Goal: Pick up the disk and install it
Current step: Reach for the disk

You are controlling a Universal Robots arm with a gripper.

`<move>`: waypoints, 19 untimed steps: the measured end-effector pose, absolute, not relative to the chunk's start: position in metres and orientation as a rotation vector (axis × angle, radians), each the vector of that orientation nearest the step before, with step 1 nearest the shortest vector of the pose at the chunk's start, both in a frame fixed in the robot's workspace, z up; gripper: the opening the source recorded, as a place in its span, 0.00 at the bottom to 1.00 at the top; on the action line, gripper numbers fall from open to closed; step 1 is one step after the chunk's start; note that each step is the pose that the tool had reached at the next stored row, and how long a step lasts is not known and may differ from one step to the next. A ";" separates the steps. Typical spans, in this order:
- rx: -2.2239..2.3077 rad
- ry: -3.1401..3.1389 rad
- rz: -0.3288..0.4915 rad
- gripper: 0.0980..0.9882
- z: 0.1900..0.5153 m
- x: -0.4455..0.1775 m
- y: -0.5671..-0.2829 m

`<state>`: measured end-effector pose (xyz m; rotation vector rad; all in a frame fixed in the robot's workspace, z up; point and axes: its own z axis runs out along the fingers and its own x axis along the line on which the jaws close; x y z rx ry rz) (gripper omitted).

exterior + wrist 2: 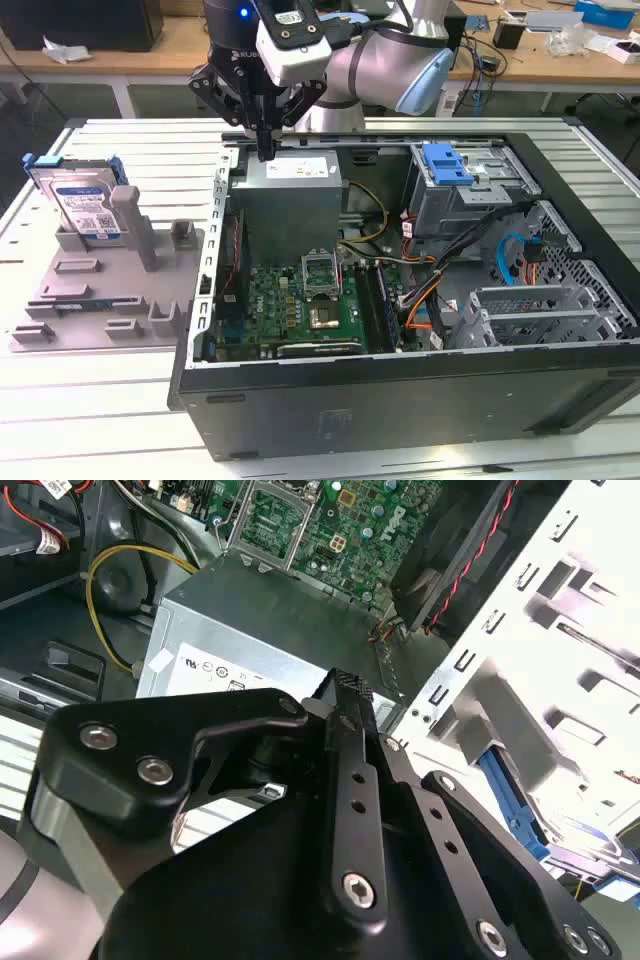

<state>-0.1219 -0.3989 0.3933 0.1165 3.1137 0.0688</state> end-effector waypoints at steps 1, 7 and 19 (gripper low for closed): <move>0.117 3.114 0.069 0.01 0.393 -0.122 -0.399; 0.117 3.114 0.069 0.01 0.393 -0.122 -0.399; 0.117 3.114 0.069 0.01 0.393 -0.137 -0.388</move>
